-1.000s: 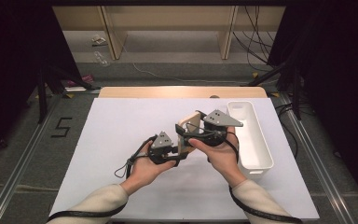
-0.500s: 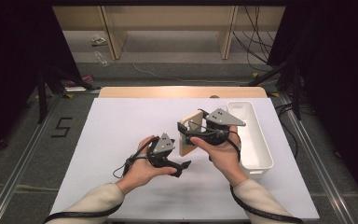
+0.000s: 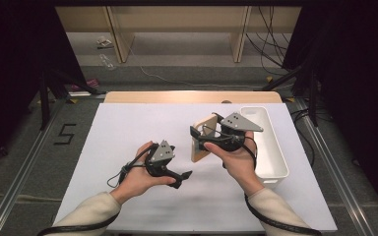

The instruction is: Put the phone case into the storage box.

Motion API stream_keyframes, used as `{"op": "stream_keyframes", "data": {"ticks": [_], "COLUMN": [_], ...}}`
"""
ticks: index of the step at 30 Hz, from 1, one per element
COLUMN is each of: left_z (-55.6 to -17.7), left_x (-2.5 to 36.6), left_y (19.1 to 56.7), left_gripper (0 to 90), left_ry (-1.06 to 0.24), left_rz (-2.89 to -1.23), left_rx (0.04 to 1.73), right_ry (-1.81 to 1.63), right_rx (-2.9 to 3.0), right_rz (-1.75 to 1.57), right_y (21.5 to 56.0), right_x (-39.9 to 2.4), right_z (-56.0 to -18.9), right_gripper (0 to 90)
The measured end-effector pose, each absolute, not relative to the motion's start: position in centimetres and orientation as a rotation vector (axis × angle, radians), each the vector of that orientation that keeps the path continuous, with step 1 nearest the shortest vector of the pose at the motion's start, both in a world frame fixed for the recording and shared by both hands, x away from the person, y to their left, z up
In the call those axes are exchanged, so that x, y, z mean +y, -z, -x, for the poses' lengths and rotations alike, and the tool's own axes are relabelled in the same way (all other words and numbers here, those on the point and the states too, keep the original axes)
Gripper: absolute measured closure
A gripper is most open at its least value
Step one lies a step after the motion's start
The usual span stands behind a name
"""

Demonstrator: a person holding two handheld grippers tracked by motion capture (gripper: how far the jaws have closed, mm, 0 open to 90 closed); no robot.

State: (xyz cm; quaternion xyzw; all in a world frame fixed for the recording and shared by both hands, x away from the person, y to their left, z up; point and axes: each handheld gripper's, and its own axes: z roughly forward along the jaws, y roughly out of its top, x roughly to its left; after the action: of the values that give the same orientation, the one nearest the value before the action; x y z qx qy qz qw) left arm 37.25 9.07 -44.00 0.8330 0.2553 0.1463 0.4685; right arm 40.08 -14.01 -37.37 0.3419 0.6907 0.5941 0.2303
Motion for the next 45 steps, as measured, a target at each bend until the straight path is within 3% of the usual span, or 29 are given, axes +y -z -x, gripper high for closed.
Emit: {"op": "stream_keyframes", "data": {"ticks": [45], "left_z": [-35.9], "left_x": [14.3], "left_y": [43.4], "left_gripper": [0.0], "left_ry": [-0.427], "left_rz": [-2.004], "left_rx": [0.701], "right_ry": [-1.609], "right_rx": [1.860], "right_rz": [-0.961], "right_y": [36.2], "right_x": [-15.8], "right_z": [-40.6], "right_gripper": [12.1]}}
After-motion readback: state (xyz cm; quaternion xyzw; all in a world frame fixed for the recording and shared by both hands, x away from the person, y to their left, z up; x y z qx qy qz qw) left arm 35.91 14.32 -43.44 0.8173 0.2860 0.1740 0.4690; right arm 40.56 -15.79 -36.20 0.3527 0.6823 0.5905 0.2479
